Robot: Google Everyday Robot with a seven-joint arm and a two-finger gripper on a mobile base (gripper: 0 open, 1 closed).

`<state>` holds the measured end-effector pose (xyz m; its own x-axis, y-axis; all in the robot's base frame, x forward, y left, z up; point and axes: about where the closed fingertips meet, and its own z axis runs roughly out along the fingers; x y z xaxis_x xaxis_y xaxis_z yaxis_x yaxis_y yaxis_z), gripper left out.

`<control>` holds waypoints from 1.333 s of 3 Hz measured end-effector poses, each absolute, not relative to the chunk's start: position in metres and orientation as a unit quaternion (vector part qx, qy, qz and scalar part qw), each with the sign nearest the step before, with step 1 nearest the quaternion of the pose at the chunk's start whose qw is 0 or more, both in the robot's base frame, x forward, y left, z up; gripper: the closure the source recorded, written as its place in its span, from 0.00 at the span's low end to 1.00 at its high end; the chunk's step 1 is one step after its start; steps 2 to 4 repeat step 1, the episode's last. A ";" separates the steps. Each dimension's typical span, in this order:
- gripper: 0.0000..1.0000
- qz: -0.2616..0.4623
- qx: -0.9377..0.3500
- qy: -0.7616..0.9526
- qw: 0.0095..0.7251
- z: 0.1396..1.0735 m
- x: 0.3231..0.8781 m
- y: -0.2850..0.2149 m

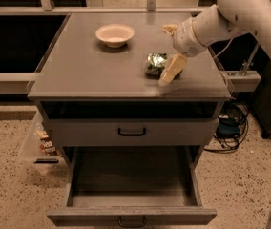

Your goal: Pick green can from middle drawer and place on counter

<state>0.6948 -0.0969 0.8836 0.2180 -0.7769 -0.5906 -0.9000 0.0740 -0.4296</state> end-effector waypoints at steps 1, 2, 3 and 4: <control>0.00 0.079 -0.676 0.620 0.390 0.884 0.695 -0.097; 0.00 0.079 -0.676 0.620 0.390 0.884 0.695 -0.097; 0.00 0.079 -0.676 0.620 0.390 0.884 0.695 -0.097; 0.00 0.079 -0.676 0.620 0.390 0.884 0.695 -0.097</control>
Offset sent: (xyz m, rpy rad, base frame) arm 0.0000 0.0000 0.0000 0.0000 0.0000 0.0000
